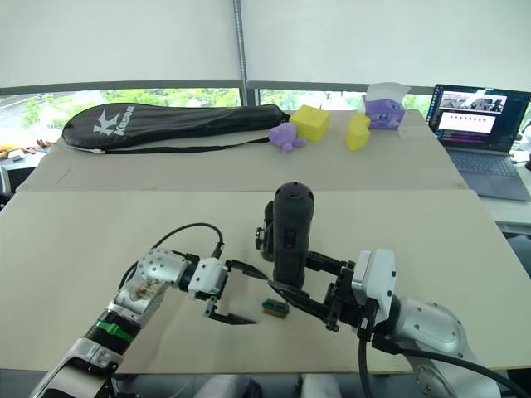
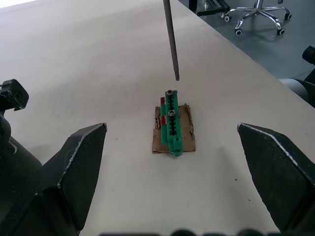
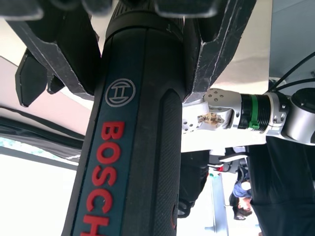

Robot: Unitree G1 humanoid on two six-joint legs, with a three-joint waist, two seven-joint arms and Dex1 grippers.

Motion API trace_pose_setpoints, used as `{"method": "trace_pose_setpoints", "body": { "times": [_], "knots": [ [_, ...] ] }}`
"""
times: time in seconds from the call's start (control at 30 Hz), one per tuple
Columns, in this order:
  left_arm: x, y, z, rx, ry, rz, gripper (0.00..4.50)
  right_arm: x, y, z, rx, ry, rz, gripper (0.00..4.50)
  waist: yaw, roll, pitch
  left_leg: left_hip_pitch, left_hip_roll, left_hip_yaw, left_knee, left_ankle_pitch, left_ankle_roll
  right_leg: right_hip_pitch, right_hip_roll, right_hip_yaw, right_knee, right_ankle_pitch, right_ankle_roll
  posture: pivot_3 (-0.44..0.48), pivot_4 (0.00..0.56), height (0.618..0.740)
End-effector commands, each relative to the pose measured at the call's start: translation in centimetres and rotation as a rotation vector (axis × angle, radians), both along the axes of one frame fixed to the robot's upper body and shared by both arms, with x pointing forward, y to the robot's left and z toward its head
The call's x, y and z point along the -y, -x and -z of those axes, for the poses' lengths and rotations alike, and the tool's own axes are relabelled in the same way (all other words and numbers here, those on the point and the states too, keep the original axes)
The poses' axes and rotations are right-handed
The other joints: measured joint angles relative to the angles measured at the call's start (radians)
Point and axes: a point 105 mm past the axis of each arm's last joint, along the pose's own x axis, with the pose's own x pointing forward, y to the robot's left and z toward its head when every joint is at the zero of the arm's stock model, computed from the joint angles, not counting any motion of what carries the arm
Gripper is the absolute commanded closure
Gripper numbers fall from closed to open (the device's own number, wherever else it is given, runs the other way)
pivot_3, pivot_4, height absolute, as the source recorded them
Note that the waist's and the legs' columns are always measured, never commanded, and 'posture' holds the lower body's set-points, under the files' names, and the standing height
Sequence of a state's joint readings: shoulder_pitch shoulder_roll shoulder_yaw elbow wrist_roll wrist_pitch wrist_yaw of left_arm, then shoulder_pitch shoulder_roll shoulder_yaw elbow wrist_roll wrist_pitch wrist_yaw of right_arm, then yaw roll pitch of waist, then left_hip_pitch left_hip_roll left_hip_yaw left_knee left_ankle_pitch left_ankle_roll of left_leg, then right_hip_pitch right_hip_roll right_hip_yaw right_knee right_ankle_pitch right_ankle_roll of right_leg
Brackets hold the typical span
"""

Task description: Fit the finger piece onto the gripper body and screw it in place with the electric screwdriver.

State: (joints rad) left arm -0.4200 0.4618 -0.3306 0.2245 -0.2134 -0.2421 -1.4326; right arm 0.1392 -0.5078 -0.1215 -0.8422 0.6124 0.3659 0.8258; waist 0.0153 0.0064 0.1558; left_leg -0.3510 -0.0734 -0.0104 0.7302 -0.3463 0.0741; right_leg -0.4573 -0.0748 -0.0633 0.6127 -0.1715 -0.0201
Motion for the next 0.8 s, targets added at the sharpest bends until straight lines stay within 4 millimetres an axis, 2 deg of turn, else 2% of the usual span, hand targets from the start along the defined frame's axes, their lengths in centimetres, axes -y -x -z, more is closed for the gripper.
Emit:
{"method": "trace_pose_setpoints", "body": {
  "times": [0.03, 0.2, 0.8],
  "knots": [
    [0.29, -0.07, -0.26, 0.005, 0.004, 0.004, 0.00, -0.42, 1.03, -1.50, 0.090, -0.022, -0.041, 2.53, 0.000, 0.000, 0.000, 0.000, 0.000, 0.000, 0.000, 0.000, 0.000, 0.000, 0.000, 0.000, 0.000, 0.000, 0.000, 0.000, 0.150, 0.740],
    [0.18, -0.14, 0.03, -0.050, -0.006, -0.019, 0.00, -0.37, 1.07, -1.59, 0.099, -0.020, -0.039, 2.53, 0.000, 0.000, 0.000, 0.000, 0.000, 0.000, 0.000, 0.000, 0.000, 0.000, 0.000, 0.000, 0.000, 0.000, 0.000, 0.000, 0.150, 0.740],
    [0.70, -0.39, 0.24, -0.083, -0.042, -0.046, 0.00, -0.44, 1.27, -1.79, 0.112, -0.018, -0.053, 2.53, 0.000, 0.000, 0.000, 0.000, 0.000, 0.000, 0.000, 0.000, 0.000, 0.000, 0.000, 0.000, 0.000, 0.000, 0.000, 0.000, 0.150, 0.740]
  ]
}}
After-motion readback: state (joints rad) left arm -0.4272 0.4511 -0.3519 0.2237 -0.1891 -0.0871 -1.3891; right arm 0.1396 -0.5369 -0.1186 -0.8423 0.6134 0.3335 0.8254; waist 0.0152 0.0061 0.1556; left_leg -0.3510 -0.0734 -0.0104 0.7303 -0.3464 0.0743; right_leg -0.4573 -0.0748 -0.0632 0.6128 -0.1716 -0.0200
